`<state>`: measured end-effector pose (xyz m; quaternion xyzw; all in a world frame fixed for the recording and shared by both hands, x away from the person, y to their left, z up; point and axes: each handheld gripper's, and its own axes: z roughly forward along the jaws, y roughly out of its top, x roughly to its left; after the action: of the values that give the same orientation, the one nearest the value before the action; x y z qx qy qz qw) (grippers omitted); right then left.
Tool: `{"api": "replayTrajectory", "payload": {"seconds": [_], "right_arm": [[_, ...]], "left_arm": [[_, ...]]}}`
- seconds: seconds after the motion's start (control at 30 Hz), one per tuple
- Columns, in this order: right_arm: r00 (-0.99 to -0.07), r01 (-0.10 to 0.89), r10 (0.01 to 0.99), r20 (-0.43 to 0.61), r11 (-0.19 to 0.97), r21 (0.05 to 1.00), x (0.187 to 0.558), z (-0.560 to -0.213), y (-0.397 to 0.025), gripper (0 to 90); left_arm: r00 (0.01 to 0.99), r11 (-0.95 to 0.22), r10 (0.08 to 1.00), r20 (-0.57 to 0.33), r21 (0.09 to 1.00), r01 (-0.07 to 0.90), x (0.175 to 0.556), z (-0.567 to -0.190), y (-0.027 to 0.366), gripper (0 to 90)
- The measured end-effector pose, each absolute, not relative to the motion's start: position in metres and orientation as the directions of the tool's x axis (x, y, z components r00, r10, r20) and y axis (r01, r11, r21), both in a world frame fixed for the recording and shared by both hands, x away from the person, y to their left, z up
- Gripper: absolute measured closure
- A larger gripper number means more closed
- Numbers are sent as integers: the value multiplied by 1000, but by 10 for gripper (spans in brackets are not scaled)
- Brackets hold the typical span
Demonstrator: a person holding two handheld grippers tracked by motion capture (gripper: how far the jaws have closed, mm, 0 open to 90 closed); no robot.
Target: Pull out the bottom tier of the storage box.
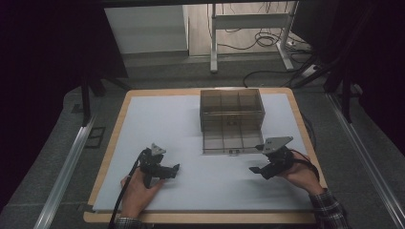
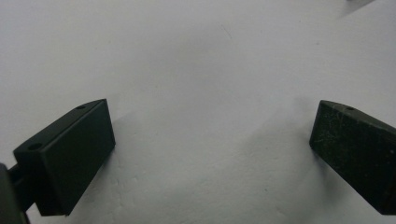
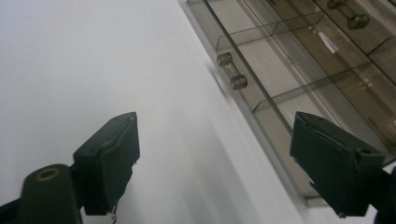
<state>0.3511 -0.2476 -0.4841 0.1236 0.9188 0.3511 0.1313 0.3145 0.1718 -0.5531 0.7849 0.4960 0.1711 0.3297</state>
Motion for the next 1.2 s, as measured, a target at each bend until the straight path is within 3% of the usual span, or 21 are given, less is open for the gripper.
{"api": "replayTrajectory", "payload": {"seconds": [0.57, 1.2], "right_arm": [[-886, 257, 450, -110, 674, 692, 330, -503, -267, 29], [-860, 344, 508, -43, 640, 687, 317, -531, -292, 6]], "left_arm": [[450, -291, 891, -58, 687, 666, 314, -553, 172, 0], [450, -291, 891, -58, 687, 666, 314, -553, 172, 0]]}}
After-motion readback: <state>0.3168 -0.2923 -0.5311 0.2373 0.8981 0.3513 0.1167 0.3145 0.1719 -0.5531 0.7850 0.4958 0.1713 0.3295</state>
